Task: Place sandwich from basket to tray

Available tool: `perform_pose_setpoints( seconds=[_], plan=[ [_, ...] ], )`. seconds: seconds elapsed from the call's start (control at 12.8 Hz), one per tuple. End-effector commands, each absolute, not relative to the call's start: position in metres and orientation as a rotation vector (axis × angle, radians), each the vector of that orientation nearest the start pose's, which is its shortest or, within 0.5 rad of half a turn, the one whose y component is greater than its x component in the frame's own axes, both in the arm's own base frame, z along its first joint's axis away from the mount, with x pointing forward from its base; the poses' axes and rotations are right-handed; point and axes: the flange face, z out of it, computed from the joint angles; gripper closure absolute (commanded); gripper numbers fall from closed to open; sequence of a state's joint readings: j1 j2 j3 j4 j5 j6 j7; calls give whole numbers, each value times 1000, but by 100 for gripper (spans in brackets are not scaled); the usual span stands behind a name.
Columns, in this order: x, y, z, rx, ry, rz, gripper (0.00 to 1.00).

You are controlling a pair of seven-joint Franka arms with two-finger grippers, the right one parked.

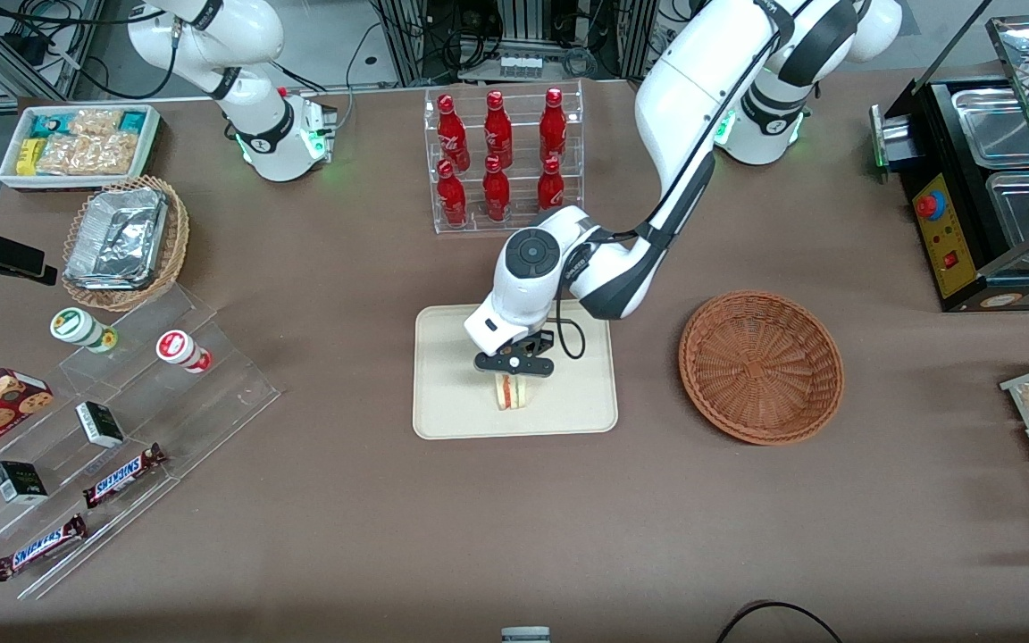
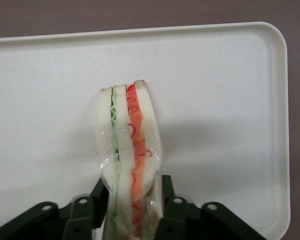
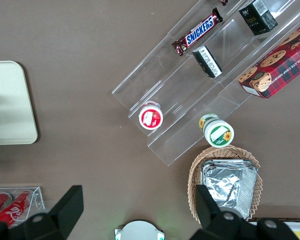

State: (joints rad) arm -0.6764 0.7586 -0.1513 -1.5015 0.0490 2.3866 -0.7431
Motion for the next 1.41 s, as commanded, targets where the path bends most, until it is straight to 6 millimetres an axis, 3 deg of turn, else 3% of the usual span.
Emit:
perform_pose_setpoints(
  seconds=[0.0, 0.23, 0.47, 0.63, 0.94, 1.33],
  plan=[
    [510, -525, 248, -3291, 99, -117, 0],
    [513, -520, 294, -3279, 20, -134, 0],
    [511, -501, 368, -3250, -15, -133, 0],
    [535, -459, 415, -3212, -233, -207, 0],
    [547, -378, 491, -3133, -386, -217, 0],
    [549, -243, 548, -3119, -259, -186, 0]
  ],
)
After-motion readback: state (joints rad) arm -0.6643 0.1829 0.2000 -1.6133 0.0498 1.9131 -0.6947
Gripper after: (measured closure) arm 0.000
